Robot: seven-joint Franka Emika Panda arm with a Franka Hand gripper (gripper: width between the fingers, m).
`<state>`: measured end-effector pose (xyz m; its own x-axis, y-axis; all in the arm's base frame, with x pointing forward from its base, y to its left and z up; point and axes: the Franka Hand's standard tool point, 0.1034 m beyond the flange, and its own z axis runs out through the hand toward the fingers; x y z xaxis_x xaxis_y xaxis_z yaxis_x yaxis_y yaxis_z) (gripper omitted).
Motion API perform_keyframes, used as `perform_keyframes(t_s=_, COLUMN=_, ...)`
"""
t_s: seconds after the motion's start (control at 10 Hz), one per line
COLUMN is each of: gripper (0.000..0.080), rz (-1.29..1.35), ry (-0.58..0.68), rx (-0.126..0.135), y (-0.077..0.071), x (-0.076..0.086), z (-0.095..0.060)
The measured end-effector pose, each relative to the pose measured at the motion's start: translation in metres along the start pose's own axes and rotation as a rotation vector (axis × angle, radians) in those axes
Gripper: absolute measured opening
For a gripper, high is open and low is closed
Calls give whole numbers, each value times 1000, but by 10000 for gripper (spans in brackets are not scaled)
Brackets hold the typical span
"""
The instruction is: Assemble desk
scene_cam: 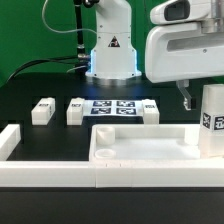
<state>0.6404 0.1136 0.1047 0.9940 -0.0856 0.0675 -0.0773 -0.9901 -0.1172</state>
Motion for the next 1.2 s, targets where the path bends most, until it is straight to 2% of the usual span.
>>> perform_keyframes(t_s=0.1, gripper=636, rz=18, ry=0, rx=1, y=0, x=0, z=0)
perform_keyframes(t_s=0.2, gripper=467, rz=79, ry=-1, rx=2, y=-1, x=0, z=0)
perform_keyframes(t_s=0.3, gripper=467, rz=145, ry=-1, rx=3, y=-1, x=0, z=0)
perform_keyframes(t_s=0.4, gripper=300, rz=232, ry=-2, rx=-1, y=3, x=0, z=1)
perform_keyframes(t_s=0.7, gripper=300, rz=545, ry=-4, rx=-4, y=3, x=-1, z=1)
perform_keyframes(t_s=0.9, gripper=299, rz=927, ry=-12, rx=-5, y=-2, x=-4, z=2)
perform_keyframes(t_s=1.1, gripper=298, rz=1217, ry=-29, rx=36, y=0, x=-1, z=2)
perform_keyframes(t_s=1.2, gripper=297, rz=1264, ry=-33, rx=41, y=2, x=-1, z=2)
